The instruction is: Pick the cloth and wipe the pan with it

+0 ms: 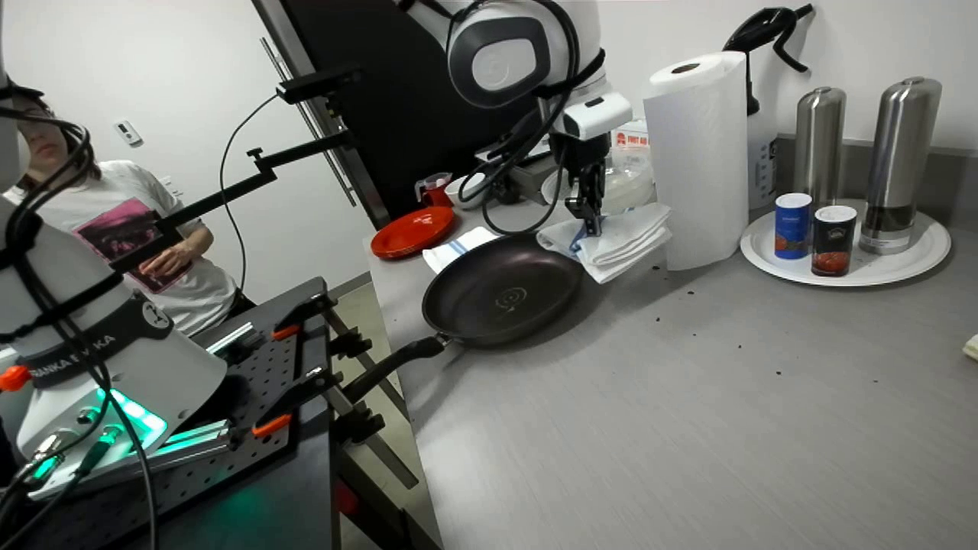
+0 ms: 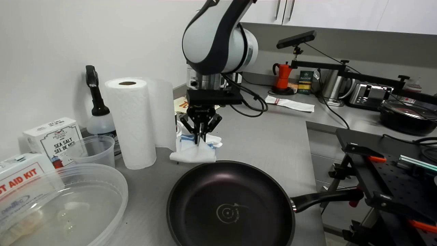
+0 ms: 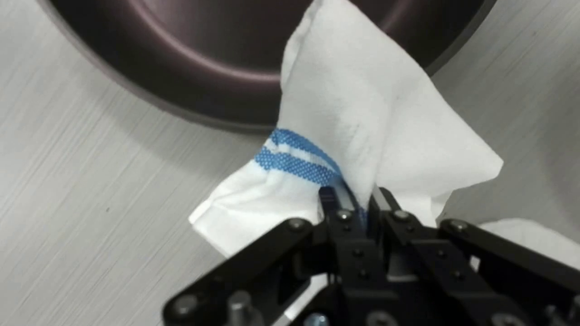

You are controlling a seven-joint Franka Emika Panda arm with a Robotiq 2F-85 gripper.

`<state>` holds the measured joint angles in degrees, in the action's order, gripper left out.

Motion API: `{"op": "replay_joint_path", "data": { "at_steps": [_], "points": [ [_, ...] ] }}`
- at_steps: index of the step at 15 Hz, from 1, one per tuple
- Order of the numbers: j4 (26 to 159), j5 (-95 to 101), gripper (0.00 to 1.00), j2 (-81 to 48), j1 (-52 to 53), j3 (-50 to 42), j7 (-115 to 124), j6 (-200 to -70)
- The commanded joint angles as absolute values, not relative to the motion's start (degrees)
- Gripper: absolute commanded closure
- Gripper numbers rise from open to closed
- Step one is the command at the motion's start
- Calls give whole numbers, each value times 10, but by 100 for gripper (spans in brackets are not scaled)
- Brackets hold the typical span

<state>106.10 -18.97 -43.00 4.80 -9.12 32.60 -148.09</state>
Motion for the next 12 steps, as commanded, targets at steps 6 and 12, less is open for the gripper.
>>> {"op": "replay_joint_path", "data": {
  "at_steps": [6,12],
  "points": [
    [1115,-91,98,-430,108,-216,488,-1565],
    [1115,-99,98,-443,50,-209,498,-1545]
  ]
}}
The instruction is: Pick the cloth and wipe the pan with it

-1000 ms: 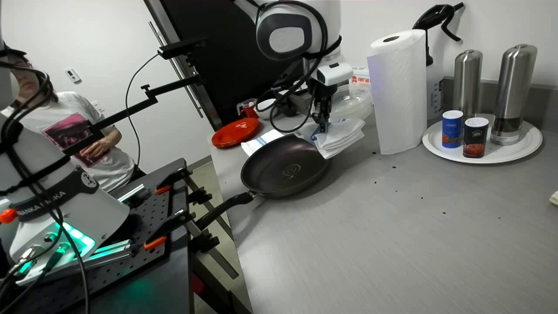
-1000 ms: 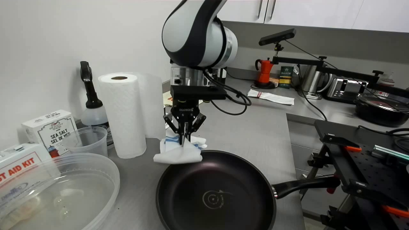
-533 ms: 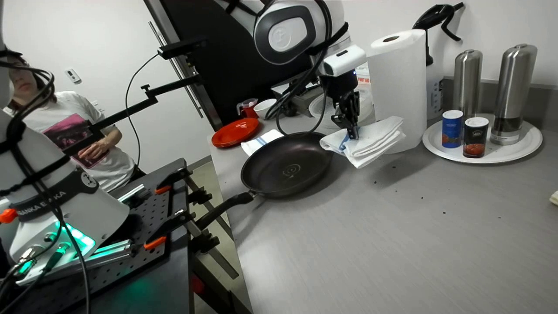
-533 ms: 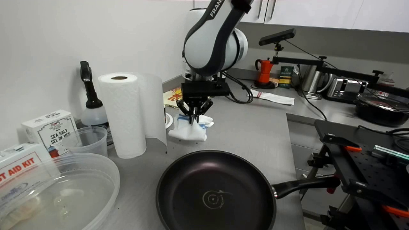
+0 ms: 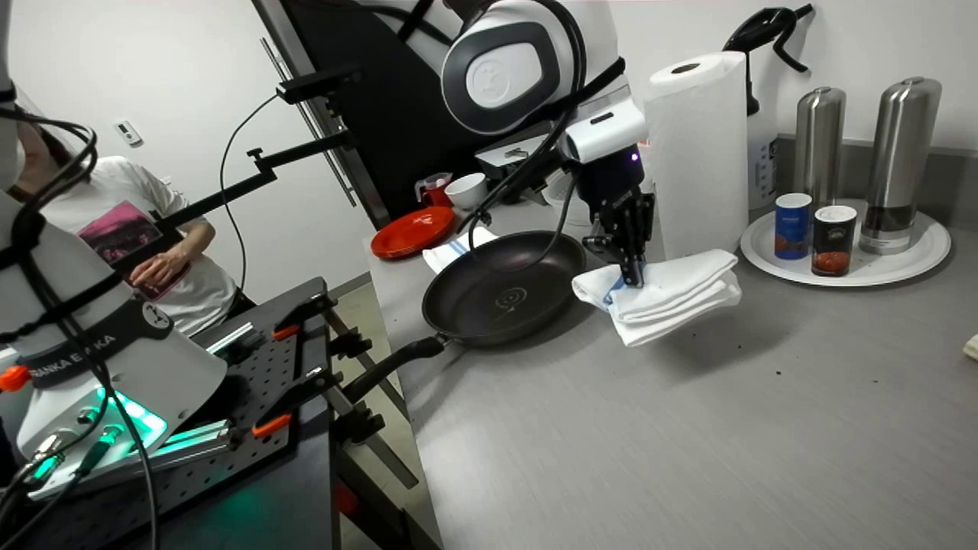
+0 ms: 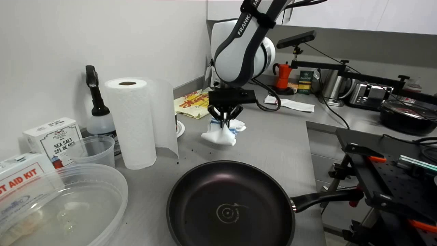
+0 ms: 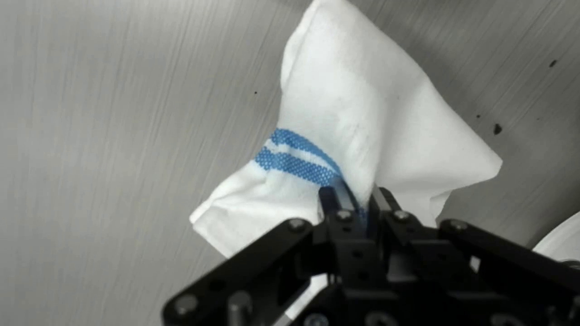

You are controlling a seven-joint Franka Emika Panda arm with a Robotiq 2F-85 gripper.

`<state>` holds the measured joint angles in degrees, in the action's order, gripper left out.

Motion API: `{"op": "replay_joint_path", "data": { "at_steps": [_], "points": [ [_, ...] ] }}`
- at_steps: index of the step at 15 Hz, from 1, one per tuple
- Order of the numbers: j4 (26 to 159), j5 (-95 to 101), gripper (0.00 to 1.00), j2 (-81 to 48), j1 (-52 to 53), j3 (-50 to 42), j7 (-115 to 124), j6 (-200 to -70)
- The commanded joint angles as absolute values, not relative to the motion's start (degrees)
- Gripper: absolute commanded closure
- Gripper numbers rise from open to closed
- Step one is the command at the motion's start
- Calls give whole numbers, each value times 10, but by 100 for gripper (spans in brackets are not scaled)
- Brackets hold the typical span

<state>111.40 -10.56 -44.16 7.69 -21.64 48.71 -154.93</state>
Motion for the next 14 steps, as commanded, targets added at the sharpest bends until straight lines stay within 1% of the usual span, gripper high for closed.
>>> {"op": "replay_joint_path", "data": {
  "at_steps": [1,6,10,14],
  "points": [
    [1113,-101,98,-445,38,-205,493,-1544],
    [1099,-115,98,-460,-39,-163,445,-1544],
    [1093,-113,98,-468,-88,-124,354,-1543],
    [1092,-106,98,-478,-102,-113,254,-1541]
  ]
}}
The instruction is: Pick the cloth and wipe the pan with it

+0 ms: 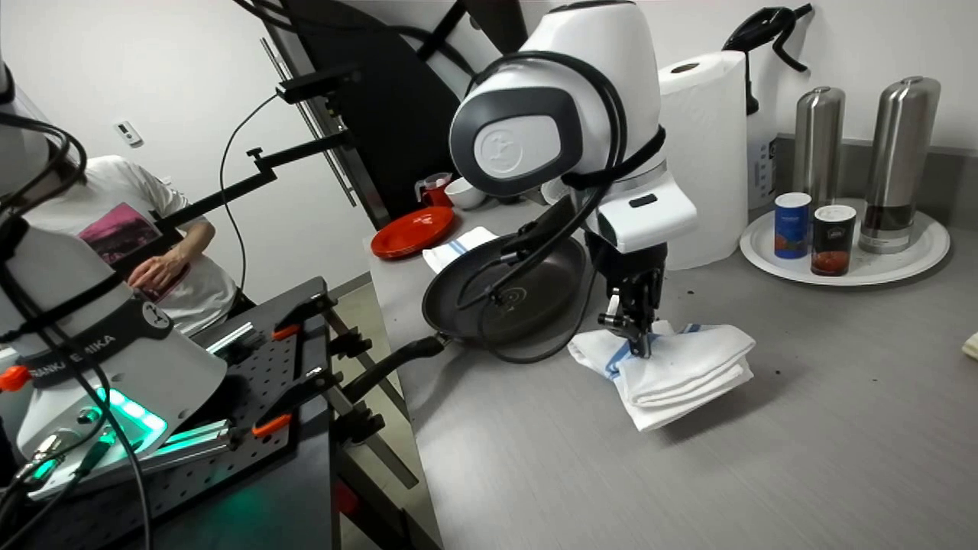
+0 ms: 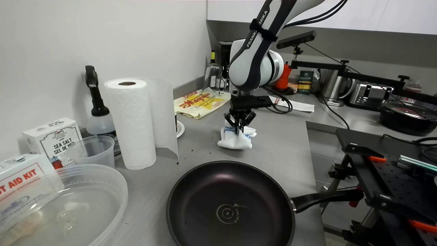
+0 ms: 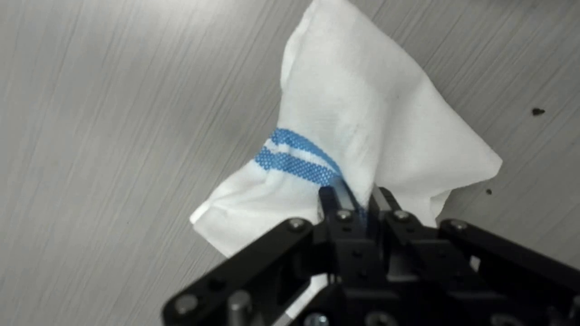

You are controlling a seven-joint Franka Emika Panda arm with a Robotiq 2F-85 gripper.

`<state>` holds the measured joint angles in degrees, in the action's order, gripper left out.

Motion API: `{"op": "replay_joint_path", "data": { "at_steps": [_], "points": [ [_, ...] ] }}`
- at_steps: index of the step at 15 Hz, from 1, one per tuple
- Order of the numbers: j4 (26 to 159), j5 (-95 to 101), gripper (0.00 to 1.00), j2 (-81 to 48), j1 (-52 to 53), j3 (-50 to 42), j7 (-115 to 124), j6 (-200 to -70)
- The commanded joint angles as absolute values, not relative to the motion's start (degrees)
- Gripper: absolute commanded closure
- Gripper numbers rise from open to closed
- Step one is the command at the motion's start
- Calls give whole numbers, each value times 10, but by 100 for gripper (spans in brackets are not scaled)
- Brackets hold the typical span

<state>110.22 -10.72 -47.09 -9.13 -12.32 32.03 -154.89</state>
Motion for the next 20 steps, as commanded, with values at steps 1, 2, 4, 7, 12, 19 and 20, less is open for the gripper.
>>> {"op": "replay_joint_path", "data": {
  "at_steps": [1,2,4,7,12,19,20],
  "points": [
    [1093,-104,98,-479,-100,-115,237,-1541],
    [1094,-101,98,-480,-98,-117,223,-1542],
    [1097,-95,98,-480,-95,-118,195,-1544],
    [1105,-79,98,-480,-86,-123,155,-1551],
    [1110,-57,64,-479,-78,-126,129,-1553],
    [1116,-48,16,-475,-78,-125,112,-1554],
    [1118,-47,9,-475,-76,-126,111,-1554]
  ]
}}
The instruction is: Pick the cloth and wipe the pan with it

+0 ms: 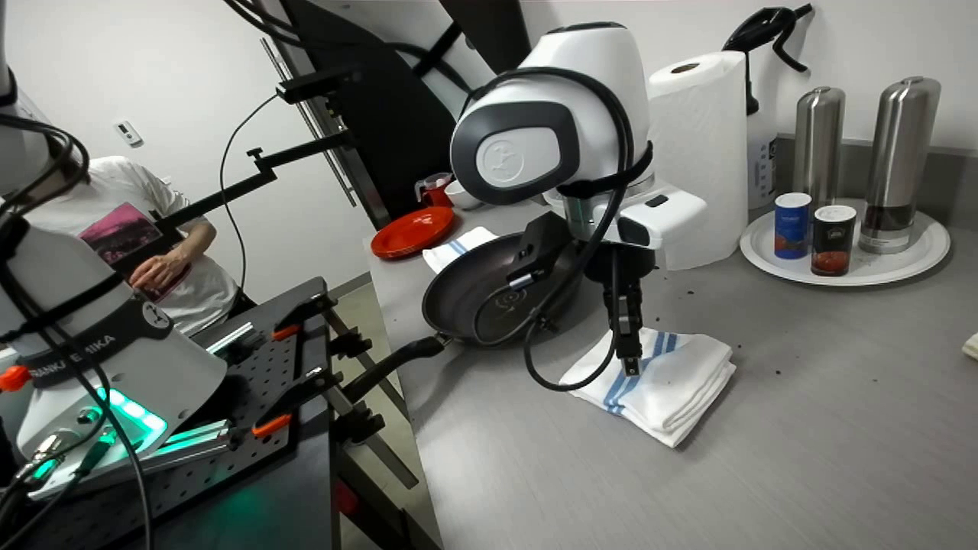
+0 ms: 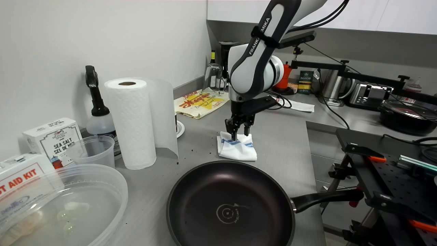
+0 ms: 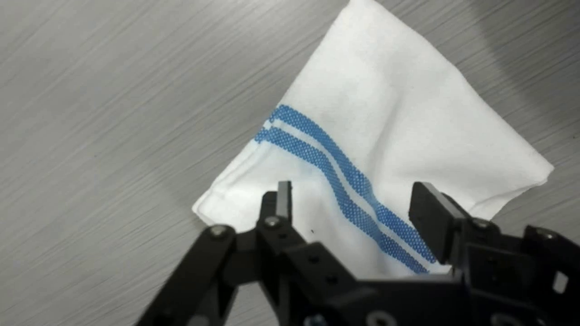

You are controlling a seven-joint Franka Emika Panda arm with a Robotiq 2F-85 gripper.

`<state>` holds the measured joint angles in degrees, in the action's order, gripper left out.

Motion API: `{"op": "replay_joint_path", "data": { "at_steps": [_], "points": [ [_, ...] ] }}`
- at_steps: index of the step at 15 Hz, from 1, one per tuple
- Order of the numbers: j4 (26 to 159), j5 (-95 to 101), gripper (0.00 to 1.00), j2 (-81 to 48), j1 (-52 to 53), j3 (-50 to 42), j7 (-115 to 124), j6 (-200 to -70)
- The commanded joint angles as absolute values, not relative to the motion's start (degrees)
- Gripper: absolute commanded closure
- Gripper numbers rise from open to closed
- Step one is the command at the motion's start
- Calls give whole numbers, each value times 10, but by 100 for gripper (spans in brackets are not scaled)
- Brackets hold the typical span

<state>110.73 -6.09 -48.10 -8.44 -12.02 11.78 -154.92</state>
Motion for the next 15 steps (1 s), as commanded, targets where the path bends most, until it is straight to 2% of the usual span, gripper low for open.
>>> {"op": "replay_joint_path", "data": {
  "at_steps": [1,7,8,15],
  "points": [
    [1119,-46,1,-475,-72,-129,114,-1554],
    [1146,-21,0,-456,-27,-150,131,-1560],
    [1117,-35,0,-478,-55,-134,118,-1549],
    [1115,-35,0,-480,-58,-134,118,-1548]
  ]
}}
